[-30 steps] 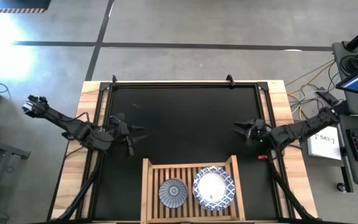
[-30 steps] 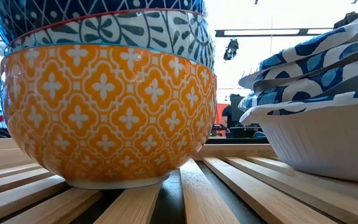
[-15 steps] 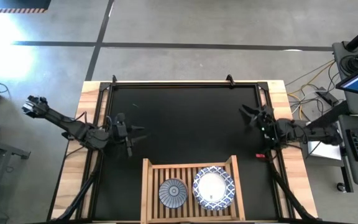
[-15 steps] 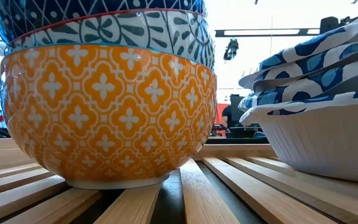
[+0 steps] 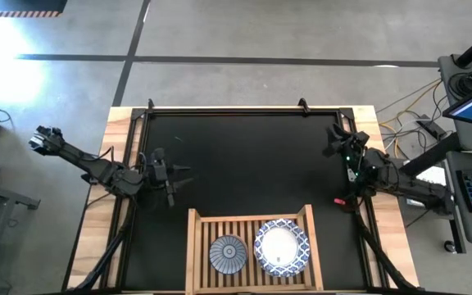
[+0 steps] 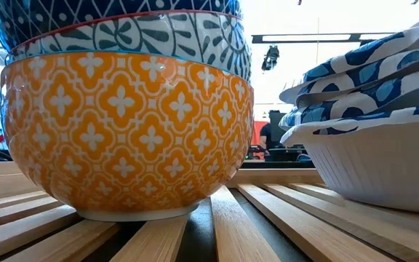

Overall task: Place and stack bowls onto a shelf
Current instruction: Return to Home Position

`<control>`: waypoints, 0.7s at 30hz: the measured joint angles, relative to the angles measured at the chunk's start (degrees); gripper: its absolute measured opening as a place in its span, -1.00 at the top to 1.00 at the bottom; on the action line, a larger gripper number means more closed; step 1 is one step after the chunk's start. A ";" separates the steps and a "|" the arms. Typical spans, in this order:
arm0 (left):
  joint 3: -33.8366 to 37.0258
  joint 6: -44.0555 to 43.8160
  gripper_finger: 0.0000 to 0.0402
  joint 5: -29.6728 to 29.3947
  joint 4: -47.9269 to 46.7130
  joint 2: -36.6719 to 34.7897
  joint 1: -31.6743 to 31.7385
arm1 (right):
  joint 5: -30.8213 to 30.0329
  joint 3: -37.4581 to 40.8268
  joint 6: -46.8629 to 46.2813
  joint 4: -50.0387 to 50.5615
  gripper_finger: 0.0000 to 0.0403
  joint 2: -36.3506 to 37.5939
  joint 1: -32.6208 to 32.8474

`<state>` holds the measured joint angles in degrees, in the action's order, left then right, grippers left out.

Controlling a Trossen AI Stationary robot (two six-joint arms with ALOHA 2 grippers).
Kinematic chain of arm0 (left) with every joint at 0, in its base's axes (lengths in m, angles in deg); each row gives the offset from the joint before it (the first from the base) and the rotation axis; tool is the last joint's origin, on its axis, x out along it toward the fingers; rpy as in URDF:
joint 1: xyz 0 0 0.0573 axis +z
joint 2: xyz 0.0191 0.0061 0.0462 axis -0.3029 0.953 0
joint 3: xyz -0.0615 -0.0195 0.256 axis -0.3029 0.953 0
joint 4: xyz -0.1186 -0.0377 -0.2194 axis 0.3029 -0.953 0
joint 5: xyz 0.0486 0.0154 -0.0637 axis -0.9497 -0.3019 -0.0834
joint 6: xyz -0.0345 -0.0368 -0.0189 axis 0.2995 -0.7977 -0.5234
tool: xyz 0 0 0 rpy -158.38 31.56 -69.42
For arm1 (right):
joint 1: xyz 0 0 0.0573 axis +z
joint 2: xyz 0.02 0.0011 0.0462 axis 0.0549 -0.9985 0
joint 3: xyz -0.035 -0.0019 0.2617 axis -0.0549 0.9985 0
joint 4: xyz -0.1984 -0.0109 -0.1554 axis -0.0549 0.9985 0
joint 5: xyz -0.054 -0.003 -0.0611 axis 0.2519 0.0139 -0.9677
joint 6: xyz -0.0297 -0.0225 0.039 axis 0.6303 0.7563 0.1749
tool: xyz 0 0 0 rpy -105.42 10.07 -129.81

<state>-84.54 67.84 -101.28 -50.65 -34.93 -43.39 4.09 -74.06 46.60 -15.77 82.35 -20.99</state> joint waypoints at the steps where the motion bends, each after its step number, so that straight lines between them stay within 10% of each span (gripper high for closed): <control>1: 0.00 0.15 0.21 0.00 0.00 0.00 0.00 | -0.01 0.00 0.00 -0.02 0.16 0.00 -1.43; 21: 0.22 7.36 0.21 8.03 3.10 1.66 5.60 | -0.03 0.02 0.00 -0.16 0.16 -1.90 -15.33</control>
<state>-84.32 75.21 -93.25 -47.55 -33.27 -37.80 4.06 -74.04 46.60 -15.93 80.45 -36.32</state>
